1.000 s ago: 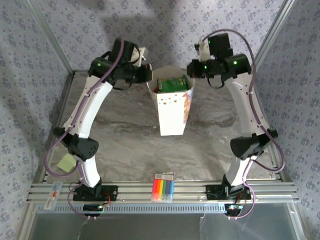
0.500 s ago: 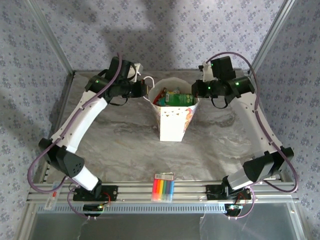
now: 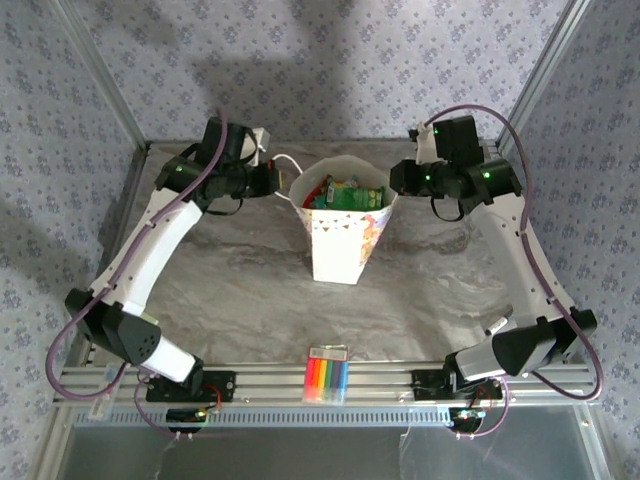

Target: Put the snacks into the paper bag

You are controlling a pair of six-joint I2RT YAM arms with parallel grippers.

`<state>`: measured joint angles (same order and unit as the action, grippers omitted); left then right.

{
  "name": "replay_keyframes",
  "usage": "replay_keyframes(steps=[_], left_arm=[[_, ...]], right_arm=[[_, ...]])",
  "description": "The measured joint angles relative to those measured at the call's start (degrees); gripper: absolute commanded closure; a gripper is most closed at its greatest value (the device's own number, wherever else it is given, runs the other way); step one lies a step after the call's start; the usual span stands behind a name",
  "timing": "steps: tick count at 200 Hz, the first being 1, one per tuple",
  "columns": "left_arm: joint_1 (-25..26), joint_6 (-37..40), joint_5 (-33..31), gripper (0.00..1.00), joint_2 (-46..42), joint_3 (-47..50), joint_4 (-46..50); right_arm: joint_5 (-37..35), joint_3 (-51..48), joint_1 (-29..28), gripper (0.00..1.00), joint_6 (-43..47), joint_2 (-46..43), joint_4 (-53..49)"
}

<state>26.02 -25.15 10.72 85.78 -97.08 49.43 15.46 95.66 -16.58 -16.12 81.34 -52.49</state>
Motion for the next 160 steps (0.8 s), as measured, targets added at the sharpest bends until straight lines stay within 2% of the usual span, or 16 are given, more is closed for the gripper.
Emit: replay_keyframes(steps=[21,35,64,73,92,141,160], left_arm=[[-2.01,0.00,0.26,1.00,-1.27,0.68,0.09],[-2.67,0.02,0.55,0.92,-1.84,0.70,0.07],[-2.95,-0.42,1.75,0.86,-3.32,2.23,-0.17],[-3.08,-0.48,2.05,0.85,-3.78,2.84,-0.11],[-3.10,-0.70,2.97,0.69,-3.93,2.97,0.04],[-3.15,0.83,4.04,0.50,-4.04,1.97,2.01],[-3.15,1.84,3.78,0.47,-4.72,1.64,3.08]], right_arm=[[0.42,-0.96,0.20,0.83,-0.20,-0.35,0.44],[0.50,-1.31,0.22,0.79,-0.70,-0.35,0.68],[1.18,-2.05,0.24,0.46,-1.66,-0.35,1.25],[1.44,-2.10,0.33,0.40,-1.64,-0.35,1.36],[2.73,-2.10,0.55,0.31,-2.23,-0.42,1.79],[4.31,-2.10,2.38,0.27,-2.56,-4.26,2.10],[4.33,-2.21,4.09,0.24,-2.54,-7.28,1.86]])
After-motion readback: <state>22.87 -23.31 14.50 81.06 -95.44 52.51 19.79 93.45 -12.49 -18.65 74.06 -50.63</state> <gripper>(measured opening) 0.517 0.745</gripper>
